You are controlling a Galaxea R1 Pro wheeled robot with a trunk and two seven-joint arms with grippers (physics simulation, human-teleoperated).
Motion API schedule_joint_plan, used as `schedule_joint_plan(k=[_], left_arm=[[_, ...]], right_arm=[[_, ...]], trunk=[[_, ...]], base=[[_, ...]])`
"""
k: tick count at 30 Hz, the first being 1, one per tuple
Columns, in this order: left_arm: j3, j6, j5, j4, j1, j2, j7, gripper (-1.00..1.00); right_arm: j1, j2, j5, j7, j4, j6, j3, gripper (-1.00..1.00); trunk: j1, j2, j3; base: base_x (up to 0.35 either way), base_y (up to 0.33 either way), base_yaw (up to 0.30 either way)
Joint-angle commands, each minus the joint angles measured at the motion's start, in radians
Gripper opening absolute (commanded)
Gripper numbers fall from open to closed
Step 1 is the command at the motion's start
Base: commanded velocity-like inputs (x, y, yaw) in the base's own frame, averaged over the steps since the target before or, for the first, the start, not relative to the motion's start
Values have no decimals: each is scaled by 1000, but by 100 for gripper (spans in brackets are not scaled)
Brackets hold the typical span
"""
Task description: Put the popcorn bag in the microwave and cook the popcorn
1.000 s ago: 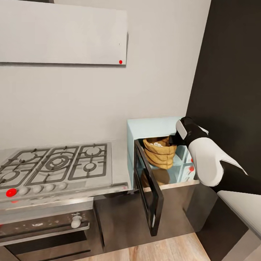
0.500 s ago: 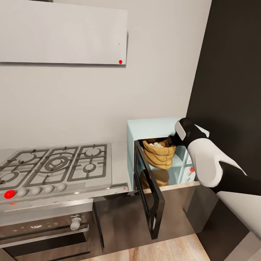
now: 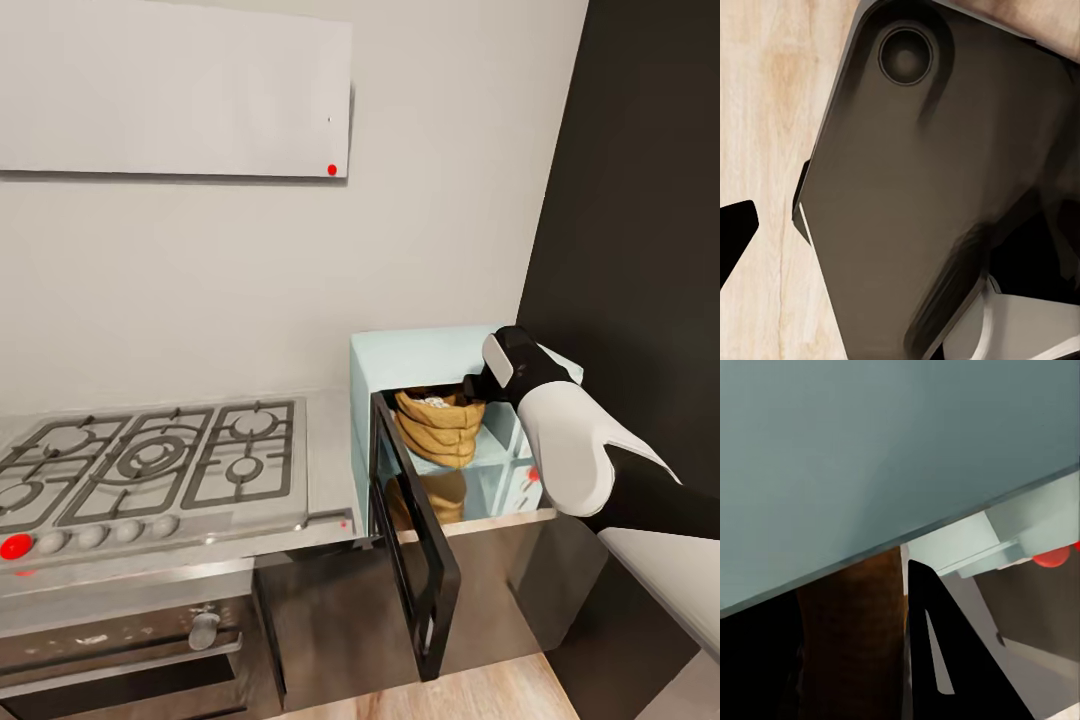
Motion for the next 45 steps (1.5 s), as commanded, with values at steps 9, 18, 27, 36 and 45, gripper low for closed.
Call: schedule_joint_plan(k=[9, 18, 27, 36, 45], left_arm=[[2, -2, 3, -4, 0, -2, 1, 100], [5, -2, 3, -5, 0, -2, 1, 100], [5, -2, 3, -6, 0, -2, 1, 100], [3, -2, 0, -6, 0, -2, 1, 100], [5, -2, 2, -6, 0, -2, 1, 100]], right_arm=[[10, -3, -15, 13, -9, -8, -6, -100], [14, 13, -3, -9, -32, 28, -6, 100], [15, 12, -13, -7, -47, 36, -8, 100], [15, 3, -10, 38, -69, 35, -8, 100], [15, 4, -11, 40, -123, 29, -9, 100]], trunk=[[0, 0, -1], [0, 0, -1], [0, 0, -1], [0, 0, -1], [0, 0, -1]], base=[[2, 0, 0], [0, 0, 0], [0, 0, 0], [-110, 0, 0], [-195, 0, 0]])
